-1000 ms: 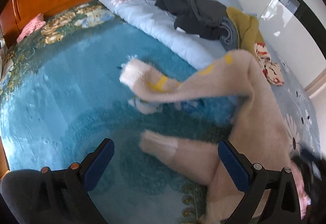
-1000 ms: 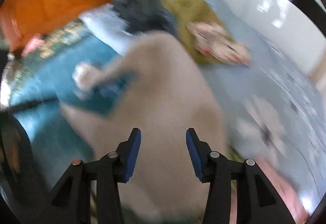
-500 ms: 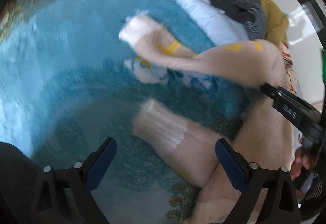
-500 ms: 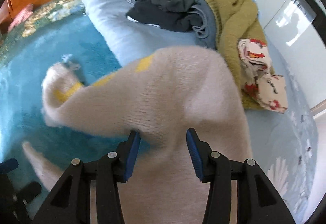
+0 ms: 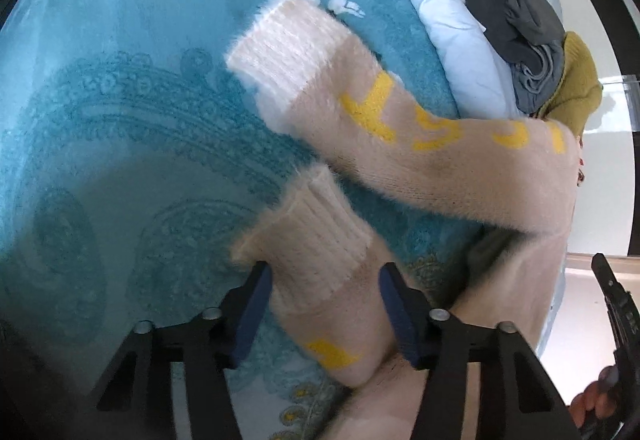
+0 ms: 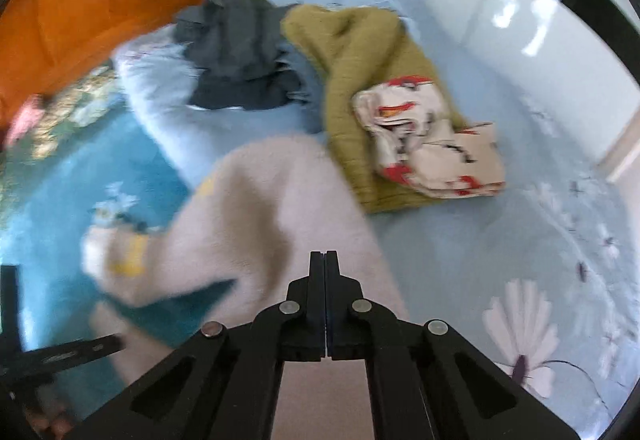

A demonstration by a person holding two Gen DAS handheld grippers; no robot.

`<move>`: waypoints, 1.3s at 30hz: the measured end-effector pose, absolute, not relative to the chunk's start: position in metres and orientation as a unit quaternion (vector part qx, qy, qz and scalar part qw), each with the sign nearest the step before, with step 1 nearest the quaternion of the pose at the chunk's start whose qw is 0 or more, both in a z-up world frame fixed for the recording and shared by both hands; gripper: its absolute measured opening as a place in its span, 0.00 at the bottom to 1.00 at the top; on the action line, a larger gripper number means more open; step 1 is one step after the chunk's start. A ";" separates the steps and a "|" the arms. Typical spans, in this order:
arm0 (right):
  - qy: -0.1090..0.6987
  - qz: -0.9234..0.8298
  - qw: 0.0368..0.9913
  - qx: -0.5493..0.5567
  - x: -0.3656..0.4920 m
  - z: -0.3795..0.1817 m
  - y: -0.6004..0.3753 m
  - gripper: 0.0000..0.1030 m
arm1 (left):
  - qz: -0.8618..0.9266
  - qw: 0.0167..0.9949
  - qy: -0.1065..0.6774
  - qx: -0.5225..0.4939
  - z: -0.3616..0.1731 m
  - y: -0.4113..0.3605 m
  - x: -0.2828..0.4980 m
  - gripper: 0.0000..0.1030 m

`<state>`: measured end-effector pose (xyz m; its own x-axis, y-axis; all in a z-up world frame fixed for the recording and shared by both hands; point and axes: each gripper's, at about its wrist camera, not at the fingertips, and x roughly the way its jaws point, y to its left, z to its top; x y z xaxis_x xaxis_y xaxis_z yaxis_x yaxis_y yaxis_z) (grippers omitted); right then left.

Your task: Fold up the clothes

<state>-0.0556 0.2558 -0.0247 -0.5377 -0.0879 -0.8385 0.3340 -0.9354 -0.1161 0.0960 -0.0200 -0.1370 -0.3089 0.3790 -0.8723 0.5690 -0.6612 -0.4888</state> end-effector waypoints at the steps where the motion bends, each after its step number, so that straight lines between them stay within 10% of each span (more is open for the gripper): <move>1: 0.142 -0.862 0.133 0.467 -0.053 -0.027 0.249 0.00 | -0.701 0.067 0.401 0.586 -0.137 -0.019 0.095 0.45; 8: 0.175 -0.836 0.191 0.483 -0.035 -0.047 0.208 0.02 | -0.710 0.053 0.381 0.590 -0.137 -0.018 0.094 0.18; 13: 0.206 -0.823 0.198 0.490 -0.033 -0.061 0.199 0.40 | -0.715 0.051 0.389 0.579 -0.131 -0.028 0.101 0.13; 22: 0.302 -0.812 0.145 0.477 -0.053 -0.099 0.162 0.40 | -0.735 0.037 0.387 0.555 -0.108 -0.040 0.109 0.13; 25: 0.292 -0.818 0.133 0.477 -0.061 -0.094 0.161 0.16 | -0.738 0.034 0.390 0.550 -0.097 -0.044 0.121 0.13; 39: 0.006 -0.908 0.175 0.381 -0.051 0.077 0.231 0.10 | -0.822 0.052 0.365 0.434 0.004 -0.116 0.100 0.12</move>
<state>-0.0511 0.2306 0.0774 -0.6483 -0.3128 -0.6942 0.3212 -0.9390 0.1230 0.1001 -0.1161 0.0042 -0.6174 0.2319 -0.7517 0.4016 -0.7287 -0.5547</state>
